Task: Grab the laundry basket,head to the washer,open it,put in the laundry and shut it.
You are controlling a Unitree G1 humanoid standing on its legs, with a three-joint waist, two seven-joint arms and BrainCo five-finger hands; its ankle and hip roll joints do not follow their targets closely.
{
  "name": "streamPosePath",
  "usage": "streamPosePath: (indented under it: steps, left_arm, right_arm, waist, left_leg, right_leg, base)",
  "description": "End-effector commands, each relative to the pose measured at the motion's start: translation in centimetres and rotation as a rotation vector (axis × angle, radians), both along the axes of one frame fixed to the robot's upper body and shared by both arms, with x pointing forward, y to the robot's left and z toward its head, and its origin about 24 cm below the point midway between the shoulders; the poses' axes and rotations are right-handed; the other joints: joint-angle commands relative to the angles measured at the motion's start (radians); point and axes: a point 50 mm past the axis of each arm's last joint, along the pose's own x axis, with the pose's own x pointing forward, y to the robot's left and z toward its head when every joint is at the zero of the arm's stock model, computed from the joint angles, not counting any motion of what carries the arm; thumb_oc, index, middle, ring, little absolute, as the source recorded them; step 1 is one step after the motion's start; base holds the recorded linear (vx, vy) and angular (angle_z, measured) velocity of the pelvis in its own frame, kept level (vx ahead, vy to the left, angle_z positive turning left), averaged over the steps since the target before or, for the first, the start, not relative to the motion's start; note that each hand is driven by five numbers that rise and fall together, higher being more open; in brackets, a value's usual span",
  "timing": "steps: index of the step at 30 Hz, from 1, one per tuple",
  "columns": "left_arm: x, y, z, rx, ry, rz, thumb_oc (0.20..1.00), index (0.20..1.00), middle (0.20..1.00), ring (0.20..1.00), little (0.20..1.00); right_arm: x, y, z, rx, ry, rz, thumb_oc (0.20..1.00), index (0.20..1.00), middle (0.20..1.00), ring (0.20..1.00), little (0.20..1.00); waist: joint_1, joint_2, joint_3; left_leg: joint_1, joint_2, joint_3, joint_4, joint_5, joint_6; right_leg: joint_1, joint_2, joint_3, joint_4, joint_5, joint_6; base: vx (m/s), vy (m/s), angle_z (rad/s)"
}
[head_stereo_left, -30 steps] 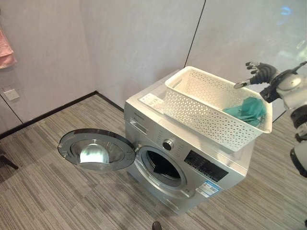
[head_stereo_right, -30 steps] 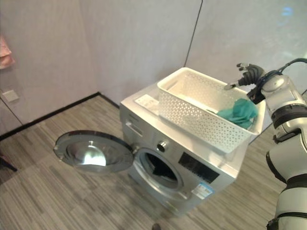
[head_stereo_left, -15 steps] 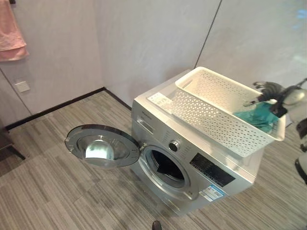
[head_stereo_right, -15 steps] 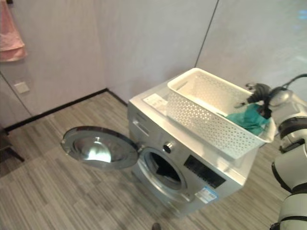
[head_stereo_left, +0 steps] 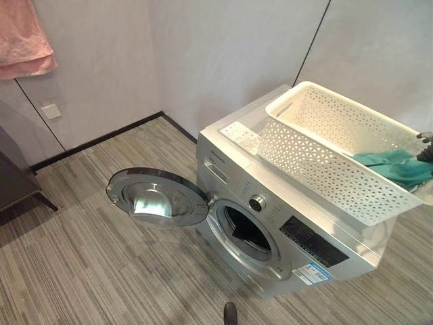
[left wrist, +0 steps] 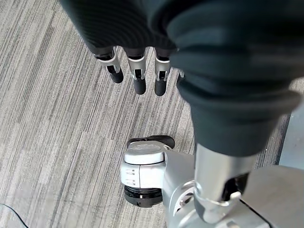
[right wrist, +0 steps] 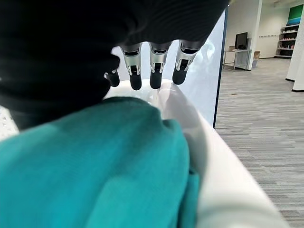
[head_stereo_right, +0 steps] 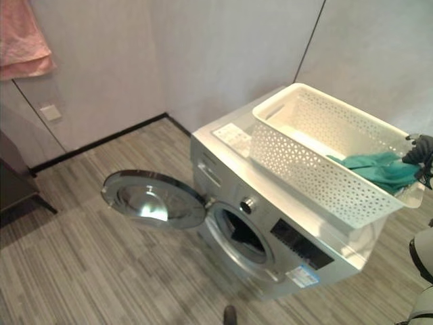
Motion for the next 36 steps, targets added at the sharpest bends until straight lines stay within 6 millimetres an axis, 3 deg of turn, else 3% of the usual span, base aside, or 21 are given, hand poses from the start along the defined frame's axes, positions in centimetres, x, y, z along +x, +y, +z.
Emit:
streamPosePath:
  steps: [1, 8, 9, 19, 29, 36]
  left_arm:
    - [2.6, -1.7, -0.1, -0.075, -0.061, -0.043, 1.000, 1.000, 1.000, 1.000, 1.000]
    - [2.2, -1.2, -0.1, -0.043, -0.033, -0.051, 1.000, 1.000, 1.000, 1.000, 1.000]
    - [1.9, -0.7, -0.1, -0.028, -0.013, -0.049, 1.000, 1.000, 1.000, 1.000, 1.000]
    - [1.6, 0.7, 0.3, 0.010, -0.005, -0.013, 1.000, 1.000, 1.000, 1.000, 1.000]
    - [0.2, 0.8, 0.2, 0.012, 0.047, 0.038, 1.000, 1.000, 1.000, 1.000, 1.000]
    - [0.4, 0.8, 0.2, 0.019, 0.048, 0.047, 1.000, 1.000, 1.000, 1.000, 1.000]
  right_arm:
    - [-0.2, -0.4, 1.7, -0.021, -0.027, -0.021, 1.000, 1.000, 1.000, 1.000, 1.000]
    - [1.1, 1.0, 3.9, -0.076, -0.079, 0.039, 1.000, 1.000, 1.000, 1.000, 1.000]
    - [1.6, 1.6, 3.7, -0.073, -0.065, 0.068, 1.000, 1.000, 1.000, 1.000, 1.000]
    - [2.2, 2.4, 2.6, -0.055, -0.036, 0.094, 1.000, 1.000, 1.000, 1.000, 1.000]
    - [2.6, 3.2, -0.4, -0.014, 0.034, 0.116, 1.000, 1.000, 1.000, 1.000, 1.000]
    - [3.0, 4.4, -2.6, 0.004, 0.101, 0.168, 1.000, 1.000, 1.000, 1.000, 1.000]
  waist:
    - [0.007, -0.061, 0.030]
    - [0.004, -0.087, 0.021]
    - [0.004, -0.102, 0.014]
    - [0.013, -0.139, 0.010]
    - [0.015, -0.137, 0.014]
    - [0.008, -0.132, 0.018]
  left_leg:
    - [0.045, 0.010, 0.026, 0.002, -0.001, -0.002]
    - [0.060, 0.013, 0.032, 0.004, -0.012, 0.000]
    - [0.070, 0.015, 0.035, 0.001, -0.016, 0.001]
    - [0.080, 0.018, 0.043, -0.003, -0.022, 0.001]
    - [0.092, 0.020, 0.048, -0.014, -0.020, 0.002]
    - [0.092, 0.025, 0.048, -0.024, -0.011, 0.000]
  right_leg:
    - [0.024, -0.076, -0.041, 0.062, -0.107, 0.072]
    - [0.034, -0.074, -0.033, 0.065, -0.109, 0.074]
    - [0.039, -0.074, -0.032, 0.068, -0.110, 0.074]
    - [0.041, -0.077, -0.030, 0.071, -0.104, 0.078]
    - [0.039, -0.074, -0.020, 0.077, -0.107, 0.073]
    - [0.037, -0.072, -0.023, 0.073, -0.111, 0.071]
  base:
    - [0.01, 0.015, -0.03]
    - [0.00, 0.027, -0.04]
    - [0.00, 0.000, 0.00]
    - [0.00, 0.000, 0.00]
    - [0.00, -0.001, -0.01]
    - [0.01, -0.007, 0.00]
